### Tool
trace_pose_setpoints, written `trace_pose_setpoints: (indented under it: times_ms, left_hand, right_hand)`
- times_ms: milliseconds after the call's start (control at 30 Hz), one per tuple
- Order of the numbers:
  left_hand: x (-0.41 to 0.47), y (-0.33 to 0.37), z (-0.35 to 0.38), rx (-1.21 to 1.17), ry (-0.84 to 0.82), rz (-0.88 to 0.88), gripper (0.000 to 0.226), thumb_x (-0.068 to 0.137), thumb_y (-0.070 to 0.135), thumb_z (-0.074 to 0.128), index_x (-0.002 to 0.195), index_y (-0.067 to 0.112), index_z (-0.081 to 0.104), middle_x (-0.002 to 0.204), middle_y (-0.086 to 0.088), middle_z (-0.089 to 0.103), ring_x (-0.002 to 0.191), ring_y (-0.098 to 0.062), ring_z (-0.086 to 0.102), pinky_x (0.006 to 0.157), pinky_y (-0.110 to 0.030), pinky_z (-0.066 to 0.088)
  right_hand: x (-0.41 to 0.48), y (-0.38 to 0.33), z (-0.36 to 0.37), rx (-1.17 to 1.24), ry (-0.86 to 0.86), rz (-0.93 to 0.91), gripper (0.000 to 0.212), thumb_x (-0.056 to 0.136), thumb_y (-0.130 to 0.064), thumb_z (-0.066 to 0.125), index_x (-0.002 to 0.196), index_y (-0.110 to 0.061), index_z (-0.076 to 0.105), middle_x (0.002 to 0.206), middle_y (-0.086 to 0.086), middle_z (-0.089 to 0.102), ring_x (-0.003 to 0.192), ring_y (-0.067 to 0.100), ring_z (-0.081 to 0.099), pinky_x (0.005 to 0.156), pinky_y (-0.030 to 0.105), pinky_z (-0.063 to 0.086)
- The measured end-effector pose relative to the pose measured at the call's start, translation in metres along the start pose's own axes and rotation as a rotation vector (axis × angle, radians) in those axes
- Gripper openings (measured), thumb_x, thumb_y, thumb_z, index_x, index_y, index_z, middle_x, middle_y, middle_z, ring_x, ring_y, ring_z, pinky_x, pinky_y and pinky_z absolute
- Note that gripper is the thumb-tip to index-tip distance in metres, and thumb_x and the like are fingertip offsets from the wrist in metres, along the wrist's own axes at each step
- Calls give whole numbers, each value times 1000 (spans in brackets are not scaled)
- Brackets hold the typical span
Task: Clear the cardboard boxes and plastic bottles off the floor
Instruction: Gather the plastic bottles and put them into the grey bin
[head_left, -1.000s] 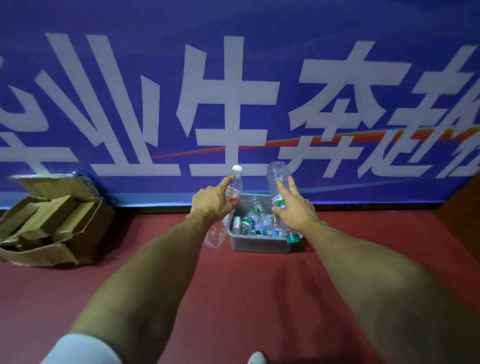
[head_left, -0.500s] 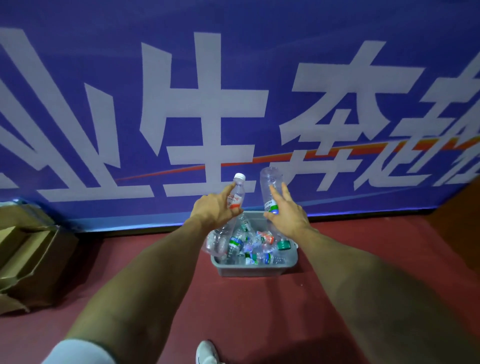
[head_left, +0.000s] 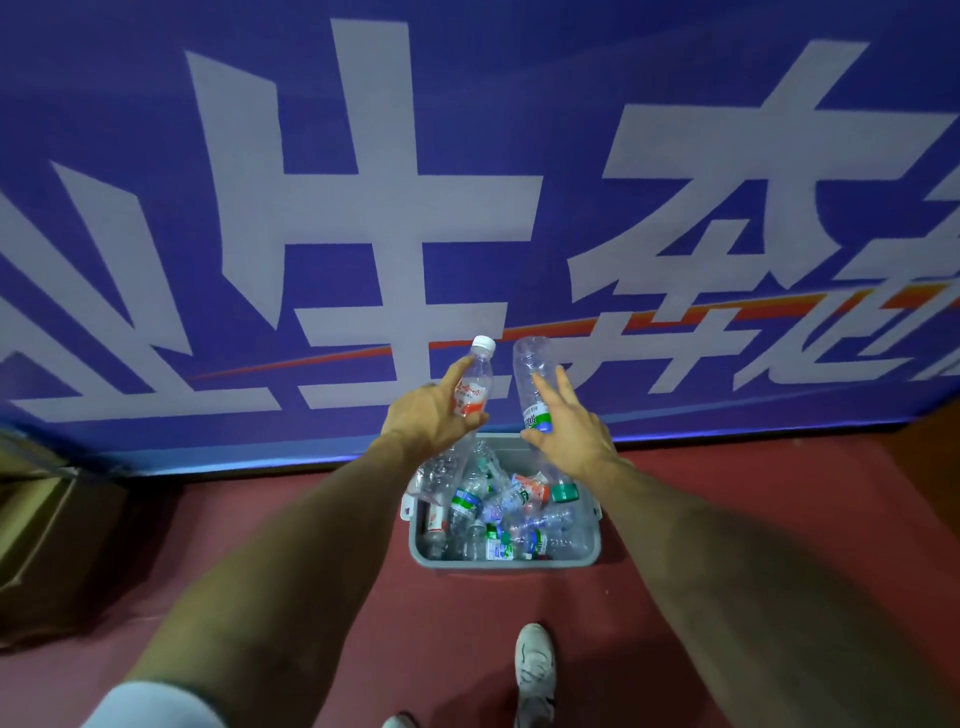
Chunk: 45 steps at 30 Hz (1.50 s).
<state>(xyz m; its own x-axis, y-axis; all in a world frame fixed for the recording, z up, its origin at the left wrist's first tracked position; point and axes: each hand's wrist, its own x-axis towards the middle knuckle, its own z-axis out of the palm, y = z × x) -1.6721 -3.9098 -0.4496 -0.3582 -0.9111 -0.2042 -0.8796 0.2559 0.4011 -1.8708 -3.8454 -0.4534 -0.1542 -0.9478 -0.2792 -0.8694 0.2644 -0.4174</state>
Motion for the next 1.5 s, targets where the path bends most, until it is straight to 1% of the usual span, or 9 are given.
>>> trace_pose_setpoints:
  times_ms: [167,300,400,467,533,733,1000,1233,1500]
  left_hand:
    - [41,18,12,-94,-16,-77,82,93,67,49,156,46,0,133,-10,61,114,-32,63,88,-42,51]
    - [66,30,23,-142,-63,-146,87,91,71,46,155,46,-8,150,-18,43,127,-40,54,100,-51,44]
    - [77,26,36,-131,-99,-167,89,91,70,48,157,44,-6,156,-18,34,133,-40,47,104,-55,41]
    - [80,22,45,-118,-104,-191,86,91,67,51,157,44,1,156,-16,33,140,-38,37,108,-59,35]
    - [80,21,52,-99,-110,-231,82,92,63,53,157,45,6,158,-14,30,145,-34,26,110,-62,28]
    - [77,21,59,-50,-108,-258,75,93,61,53,155,46,14,161,-14,21,149,-33,15,109,-70,22]
    - [62,16,56,22,-53,-255,72,92,63,53,153,48,18,162,-11,19,149,-34,15,110,-71,26]
    - [-2,-32,28,102,71,-365,70,91,64,49,153,45,22,163,-11,16,150,-32,10,109,-68,27]
    - [-168,-154,-18,79,251,-665,68,89,63,52,150,46,29,163,-8,16,150,-34,9,108,-64,30]
  right_hand:
    - [44,19,-13,-24,-65,-54,87,97,-38,62,159,-38,0,165,-10,-20,142,31,40,111,49,38]
    - [77,39,-21,-82,-169,-60,90,98,-48,57,157,-41,-11,165,-2,-21,143,36,38,111,51,36]
    - [94,56,-22,-205,-243,-5,96,96,-56,54,156,-36,-19,168,11,2,141,40,39,109,48,38]
    - [100,67,-22,-273,-250,27,96,96,-57,54,158,-30,-15,164,15,20,137,40,44,104,46,42]
    - [104,76,-19,-301,-253,49,91,96,-53,55,160,-27,-4,161,15,25,134,39,46,102,43,43]
    - [116,82,-8,-274,-268,10,84,90,-48,63,157,-28,17,157,11,22,140,39,28,106,51,41]
    - [117,67,-3,-262,-292,-72,79,88,-45,64,154,-34,21,160,9,17,142,39,23,109,58,35]
    - [94,-10,9,-318,-276,-249,75,89,-49,62,153,-35,25,159,9,19,141,38,26,111,57,32]
    - [9,-192,84,-414,-308,-579,75,89,-49,61,153,-38,25,159,8,18,139,38,26,110,58,30]
